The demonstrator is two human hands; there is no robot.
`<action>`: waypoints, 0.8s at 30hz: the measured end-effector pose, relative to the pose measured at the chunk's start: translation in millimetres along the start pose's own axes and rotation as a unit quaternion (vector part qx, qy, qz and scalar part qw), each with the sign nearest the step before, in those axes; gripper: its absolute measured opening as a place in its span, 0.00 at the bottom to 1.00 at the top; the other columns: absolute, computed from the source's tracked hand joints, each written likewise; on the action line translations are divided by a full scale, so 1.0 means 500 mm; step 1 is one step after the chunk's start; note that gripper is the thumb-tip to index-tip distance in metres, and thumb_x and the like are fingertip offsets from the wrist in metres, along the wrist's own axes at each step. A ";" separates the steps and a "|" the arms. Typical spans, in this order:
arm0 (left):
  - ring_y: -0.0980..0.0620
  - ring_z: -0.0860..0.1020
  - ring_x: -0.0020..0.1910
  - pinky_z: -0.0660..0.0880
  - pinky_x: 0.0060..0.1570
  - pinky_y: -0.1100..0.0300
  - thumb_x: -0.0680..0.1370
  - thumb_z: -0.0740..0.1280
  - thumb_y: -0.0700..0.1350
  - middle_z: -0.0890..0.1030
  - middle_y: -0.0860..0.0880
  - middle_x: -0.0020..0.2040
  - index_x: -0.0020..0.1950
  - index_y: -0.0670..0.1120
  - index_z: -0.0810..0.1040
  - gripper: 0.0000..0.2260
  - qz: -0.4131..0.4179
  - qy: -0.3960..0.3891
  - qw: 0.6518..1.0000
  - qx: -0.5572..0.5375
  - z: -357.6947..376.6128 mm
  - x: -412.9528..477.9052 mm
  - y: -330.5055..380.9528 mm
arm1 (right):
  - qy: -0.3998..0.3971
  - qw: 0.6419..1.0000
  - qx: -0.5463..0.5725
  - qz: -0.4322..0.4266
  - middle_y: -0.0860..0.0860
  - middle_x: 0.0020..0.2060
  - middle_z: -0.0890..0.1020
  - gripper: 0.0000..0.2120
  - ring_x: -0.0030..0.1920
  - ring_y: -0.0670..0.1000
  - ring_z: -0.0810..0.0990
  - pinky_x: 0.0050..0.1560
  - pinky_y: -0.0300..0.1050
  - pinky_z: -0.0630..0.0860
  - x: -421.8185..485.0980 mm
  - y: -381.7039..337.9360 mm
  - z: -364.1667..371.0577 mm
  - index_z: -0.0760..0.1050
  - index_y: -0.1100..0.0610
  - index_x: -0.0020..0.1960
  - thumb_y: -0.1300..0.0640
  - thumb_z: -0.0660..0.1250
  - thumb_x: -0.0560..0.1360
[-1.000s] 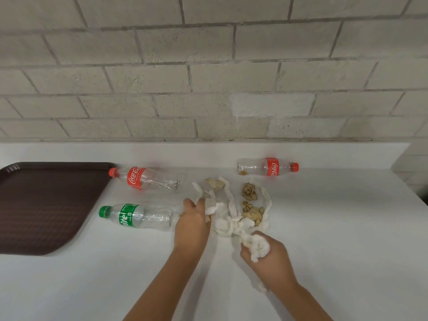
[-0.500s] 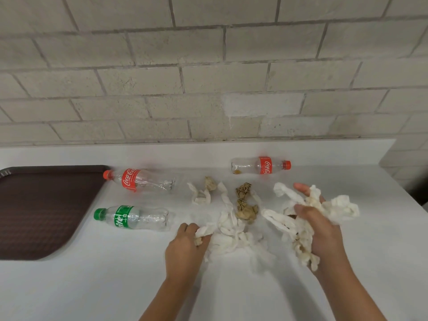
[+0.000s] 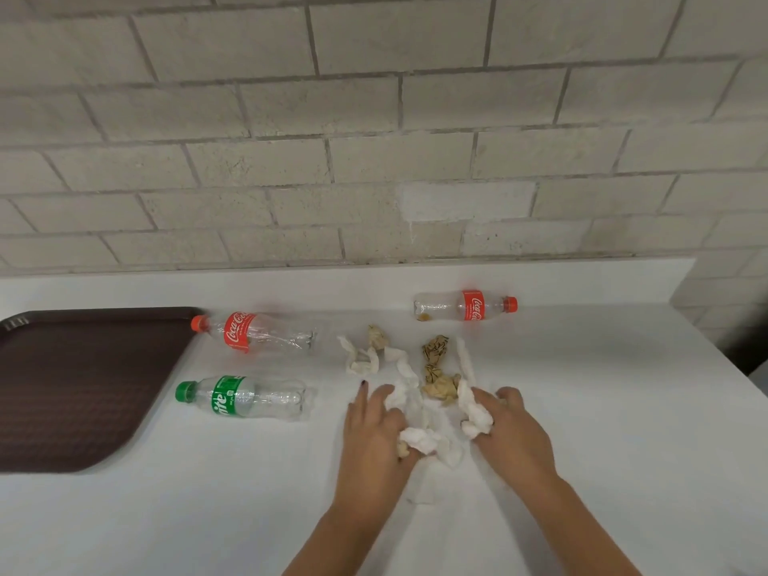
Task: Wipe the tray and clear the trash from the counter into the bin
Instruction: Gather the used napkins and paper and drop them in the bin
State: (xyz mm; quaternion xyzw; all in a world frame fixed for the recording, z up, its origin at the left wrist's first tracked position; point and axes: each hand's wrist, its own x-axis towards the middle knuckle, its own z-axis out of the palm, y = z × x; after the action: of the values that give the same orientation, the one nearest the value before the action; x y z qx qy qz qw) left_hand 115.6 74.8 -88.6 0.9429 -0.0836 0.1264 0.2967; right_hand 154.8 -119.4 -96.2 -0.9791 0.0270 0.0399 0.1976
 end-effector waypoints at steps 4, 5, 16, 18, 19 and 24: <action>0.48 0.74 0.62 0.73 0.62 0.54 0.62 0.67 0.69 0.77 0.53 0.57 0.45 0.47 0.80 0.27 0.042 -0.052 0.997 0.042 0.064 -0.018 0.011 | 0.110 0.992 0.029 -0.050 0.49 0.36 0.75 0.08 0.35 0.52 0.76 0.27 0.39 0.63 -0.029 0.007 0.038 0.80 0.54 0.43 0.60 0.73 0.64; 0.51 0.78 0.54 0.75 0.54 0.61 0.63 0.71 0.61 0.77 0.54 0.51 0.42 0.47 0.79 0.19 0.051 -0.034 0.998 0.017 0.071 -0.023 0.004 | 0.134 0.988 0.043 -0.059 0.48 0.32 0.73 0.07 0.31 0.52 0.74 0.25 0.38 0.60 -0.032 0.010 0.039 0.77 0.54 0.37 0.61 0.74 0.63; 0.58 0.68 0.27 0.65 0.27 0.70 0.70 0.68 0.32 0.72 0.47 0.31 0.36 0.40 0.72 0.07 -0.213 0.154 0.903 -0.338 -0.049 -0.040 0.041 | 0.165 0.791 0.574 0.133 0.49 0.37 0.81 0.06 0.38 0.47 0.79 0.37 0.40 0.73 -0.143 -0.025 -0.074 0.77 0.54 0.41 0.63 0.71 0.72; 0.54 0.67 0.27 0.65 0.24 0.68 0.70 0.67 0.30 0.70 0.46 0.30 0.38 0.40 0.71 0.08 -0.260 0.174 0.859 -0.406 -0.082 -0.034 0.051 | 0.160 0.765 0.610 0.127 0.48 0.39 0.81 0.06 0.41 0.48 0.80 0.41 0.41 0.74 -0.168 -0.033 -0.092 0.77 0.53 0.43 0.64 0.70 0.73; 0.53 0.67 0.27 0.66 0.24 0.67 0.71 0.67 0.30 0.71 0.47 0.31 0.40 0.43 0.71 0.09 -0.271 0.177 0.842 -0.431 -0.098 -0.033 0.055 | 0.157 0.756 0.622 0.128 0.48 0.41 0.82 0.06 0.43 0.49 0.81 0.44 0.42 0.75 -0.180 -0.035 -0.097 0.77 0.53 0.45 0.63 0.70 0.73; 0.54 0.69 0.24 0.68 0.23 0.65 0.73 0.62 0.32 0.75 0.47 0.31 0.47 0.50 0.77 0.13 -0.228 0.090 0.875 -0.418 -0.149 -0.046 0.072 | 0.169 0.717 0.659 0.151 0.53 0.52 0.83 0.08 0.53 0.51 0.82 0.58 0.50 0.75 -0.245 -0.032 -0.112 0.78 0.54 0.53 0.61 0.69 0.74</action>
State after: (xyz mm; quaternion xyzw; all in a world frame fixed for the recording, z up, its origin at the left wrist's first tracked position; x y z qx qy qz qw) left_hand 71.4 90.8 -17.1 0.7084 0.1156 0.0933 0.6900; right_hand 37.8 -122.1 -27.8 -0.5749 0.2273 -0.1243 0.7762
